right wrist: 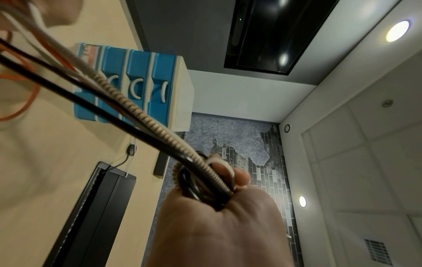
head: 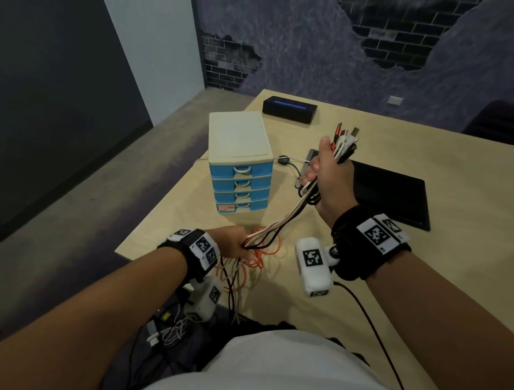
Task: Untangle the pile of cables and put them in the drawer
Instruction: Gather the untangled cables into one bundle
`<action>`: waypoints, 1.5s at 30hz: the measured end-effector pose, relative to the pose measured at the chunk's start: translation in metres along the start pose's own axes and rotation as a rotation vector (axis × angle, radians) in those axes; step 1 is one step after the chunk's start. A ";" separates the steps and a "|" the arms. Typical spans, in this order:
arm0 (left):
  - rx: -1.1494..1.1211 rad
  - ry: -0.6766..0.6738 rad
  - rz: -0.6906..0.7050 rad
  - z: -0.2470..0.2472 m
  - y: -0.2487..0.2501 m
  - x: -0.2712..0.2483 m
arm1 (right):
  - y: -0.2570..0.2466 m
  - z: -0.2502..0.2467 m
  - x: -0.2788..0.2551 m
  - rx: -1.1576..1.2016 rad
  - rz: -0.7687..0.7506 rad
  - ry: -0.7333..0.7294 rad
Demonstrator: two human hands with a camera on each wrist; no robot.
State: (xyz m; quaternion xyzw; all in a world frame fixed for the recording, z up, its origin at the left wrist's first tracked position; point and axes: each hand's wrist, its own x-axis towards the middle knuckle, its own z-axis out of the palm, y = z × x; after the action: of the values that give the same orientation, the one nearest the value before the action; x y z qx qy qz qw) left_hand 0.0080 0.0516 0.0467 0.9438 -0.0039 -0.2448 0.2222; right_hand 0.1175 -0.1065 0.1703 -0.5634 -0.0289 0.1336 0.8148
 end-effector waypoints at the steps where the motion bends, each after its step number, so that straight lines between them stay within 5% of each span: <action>1: -0.041 -0.009 0.013 -0.003 0.000 0.001 | 0.003 0.001 0.000 -0.024 -0.012 -0.014; 9: -0.585 0.028 0.210 -0.066 0.059 -0.019 | 0.019 -0.001 -0.003 -0.128 -0.010 -0.071; 13: -0.706 0.002 0.317 -0.076 0.084 -0.024 | 0.018 0.000 -0.004 -0.050 0.012 -0.137; 21: -0.825 0.056 0.320 -0.051 0.101 -0.016 | 0.016 -0.006 0.008 0.110 0.055 -0.131; 26: -0.739 0.156 0.314 -0.052 0.107 -0.016 | 0.019 -0.011 0.013 0.132 0.066 -0.101; 31: -0.651 0.482 0.125 -0.049 0.111 -0.006 | 0.017 -0.015 0.018 -0.068 -0.070 -0.074; 35: -0.566 0.660 0.152 -0.049 0.112 -0.004 | 0.014 -0.015 0.019 -0.118 -0.120 -0.048; 45: -0.498 0.675 0.161 -0.058 0.117 -0.004 | 0.010 -0.021 0.020 -0.111 -0.110 -0.124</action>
State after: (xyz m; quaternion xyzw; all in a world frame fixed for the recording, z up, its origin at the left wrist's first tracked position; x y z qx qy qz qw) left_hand 0.0428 -0.0290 0.1428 0.8851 0.0545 0.1027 0.4506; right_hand 0.1395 -0.1174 0.1514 -0.5960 -0.1174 0.1215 0.7850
